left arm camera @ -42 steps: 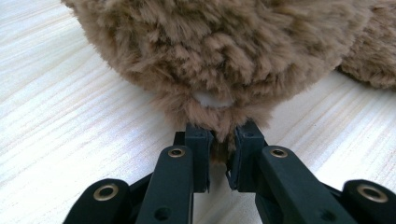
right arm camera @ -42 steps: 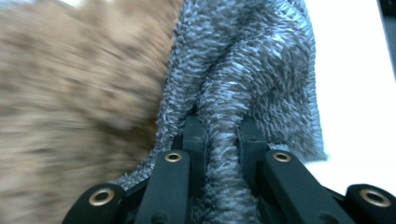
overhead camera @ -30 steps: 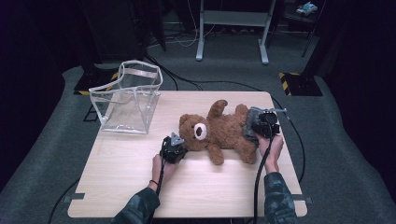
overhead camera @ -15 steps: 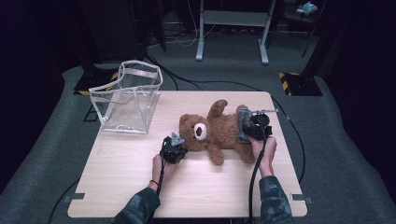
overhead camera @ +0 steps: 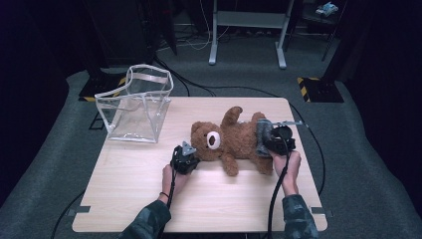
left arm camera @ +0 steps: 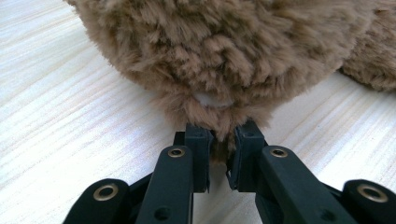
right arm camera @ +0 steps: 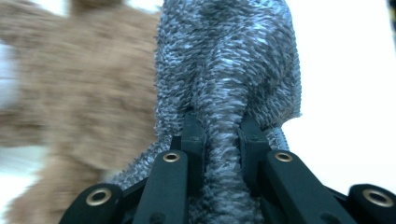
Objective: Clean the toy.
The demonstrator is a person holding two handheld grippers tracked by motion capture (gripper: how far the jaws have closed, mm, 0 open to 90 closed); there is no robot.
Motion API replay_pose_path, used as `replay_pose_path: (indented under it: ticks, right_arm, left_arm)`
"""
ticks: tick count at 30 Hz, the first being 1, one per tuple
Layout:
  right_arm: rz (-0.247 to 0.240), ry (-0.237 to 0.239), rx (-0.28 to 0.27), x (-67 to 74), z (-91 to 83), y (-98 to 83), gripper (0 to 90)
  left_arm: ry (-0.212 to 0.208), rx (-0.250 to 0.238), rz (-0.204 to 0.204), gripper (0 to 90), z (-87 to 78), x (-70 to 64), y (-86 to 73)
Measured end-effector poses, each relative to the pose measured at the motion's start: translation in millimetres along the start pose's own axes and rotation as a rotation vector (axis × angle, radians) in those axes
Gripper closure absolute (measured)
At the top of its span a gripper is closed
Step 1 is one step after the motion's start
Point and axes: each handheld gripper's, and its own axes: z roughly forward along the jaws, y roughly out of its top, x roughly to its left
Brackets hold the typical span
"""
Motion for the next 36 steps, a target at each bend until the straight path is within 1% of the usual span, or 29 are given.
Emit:
replay_pose_path:
  ticks: [1, 2, 3, 4, 5, 6, 7, 9, 10, 11, 12, 13, 14, 15, 17, 18, 19, 20, 21, 22, 23, 25, 27, 29, 31, 33, 34, 35, 36]
  right_arm:
    - [-0.016, 0.006, 0.011, 9.0, 2.8, 0.9, 77.1]
    - [-0.045, 0.003, 0.033, 12.8, 8.2, -0.1, 77.1]
    - [-0.047, -0.001, 0.052, 15.0, 14.4, -2.7, 77.2]
    - [-0.063, -0.024, 0.073, 13.6, 20.7, -6.6, 77.3]
    - [-0.051, -0.030, 0.091, 11.0, 25.0, -11.3, 77.4]
    - [-0.032, -0.019, 0.096, 5.9, 27.3, -15.9, 77.4]
    - [-0.015, -0.027, 0.103, 1.2, 27.6, -19.5, 77.3]
    - [-0.016, -0.051, 0.107, -5.7, 26.4, -24.2, 77.3]
    - [-0.021, -0.059, 0.114, -7.6, 24.6, -25.2, 77.4]
    - [-0.043, -0.093, 0.121, -7.1, 21.8, -24.6, 77.3]
    - [-0.057, -0.116, 0.124, -5.9, 18.2, -22.8, 77.3]
    - [-0.060, -0.123, 0.118, -5.3, 15.8, -21.7, 77.3]
    - [-0.050, -0.124, 0.103, -3.6, 10.1, -18.8, 77.4]
    - [-0.039, -0.094, 0.060, -1.2, 3.1, -14.3, 77.4]
    - [-0.025, -0.030, 0.028, 4.1, -0.4, -10.7, 77.3]
    - [-0.036, -0.021, 0.036, 10.6, 1.9, -10.4, 77.3]
    - [-0.048, -0.022, 0.040, 12.3, 4.3, -10.9, 77.4]
    - [-0.064, -0.035, 0.068, 15.6, 12.7, -15.2, 77.4]
    - [-0.070, -0.049, 0.080, 15.3, 15.6, -17.2, 77.5]
    - [-0.067, -0.062, 0.092, 10.3, 21.7, -24.3, 77.6]
    - [-0.043, -0.054, 0.090, 5.4, 22.7, -28.5, 77.6]
    - [-0.026, -0.078, 0.091, -4.2, 20.1, -34.3, 77.6]
    - [-0.001, -0.095, 0.106, -11.9, 14.9, -38.3, 77.6]
    - [-0.004, -0.121, 0.121, -18.1, 11.4, -41.6, 77.6]
    - [-0.015, -0.147, 0.149, -23.3, 8.3, -46.4, 77.6]
    - [-0.020, -0.153, 0.172, -27.4, 6.4, -49.9, 77.6]
    - [-0.020, -0.163, 0.175, -27.8, 4.5, -50.7, 77.5]
    - [-0.027, -0.166, 0.166, -28.1, 2.4, -50.5, 77.5]
    - [-0.021, -0.162, 0.148, -25.7, -3.0, -49.0, 77.4]
  left_arm:
    - [0.000, -0.001, -0.004, 80.0, 0.1, -0.3, -0.1]
    - [0.001, 0.000, -0.003, 80.0, 0.1, -0.1, 0.0]
    - [0.003, 0.000, -0.001, 80.0, 0.0, 0.0, 0.0]
    - [0.003, -0.001, -0.001, 80.0, 0.0, -0.1, 0.0]
    - [0.002, -0.001, -0.001, 80.0, 0.0, 0.1, 0.0]
    - [0.002, -0.001, -0.001, 80.0, 0.0, 0.1, 0.0]
    - [0.003, -0.001, -0.001, 80.0, 0.1, 0.0, 0.0]
    - [0.002, -0.001, -0.004, 80.0, 0.0, 0.2, 0.0]
    - [0.002, 0.000, -0.002, 80.0, 0.0, 0.1, 0.0]
    - [0.002, 0.000, -0.002, 80.0, 0.0, 0.1, 0.0]
    - [0.002, 0.000, -0.003, 80.0, 0.0, 0.1, 0.0]
    - [0.002, 0.000, -0.004, 80.0, 0.0, 0.1, 0.0]
    - [0.002, -0.004, -0.010, 80.0, 0.3, 0.0, -0.1]
    - [0.002, -0.004, -0.009, 80.0, 0.3, 0.0, 0.0]
    - [0.002, -0.004, -0.010, 80.0, 0.3, 0.0, 0.0]
    - [0.002, -0.003, -0.010, 80.0, 0.3, 0.1, 0.0]
    - [0.005, -0.004, -0.009, 80.0, 0.3, -0.1, -0.1]
    - [0.005, -0.004, -0.009, 80.0, 0.2, -0.2, -0.1]
    - [0.005, -0.004, -0.010, 80.0, 0.2, -0.1, -0.1]
    - [0.005, -0.004, -0.009, 80.0, 0.3, -0.1, -0.1]
    - [0.004, -0.004, -0.009, 80.1, 0.3, -0.2, -0.1]
    - [0.004, -0.004, -0.011, 80.1, 0.3, 0.0, -0.1]
    - [0.003, -0.004, -0.011, 80.1, 0.3, 0.0, -0.1]
    - [-0.001, 0.003, -0.012, 80.1, -0.2, 0.4, 0.2]
    - [-0.001, -0.001, -0.017, 80.1, 0.1, 0.3, 0.2]
    - [-0.001, -0.001, -0.016, 80.1, 0.1, 0.4, 0.1]
    - [0.001, 0.000, -0.012, 80.1, -0.1, 0.4, 0.2]
    - [0.005, -0.003, -0.009, 80.1, 0.2, 0.3, 0.0]
    - [-0.002, 0.000, -0.016, 80.1, 0.0, 0.5, 0.1]
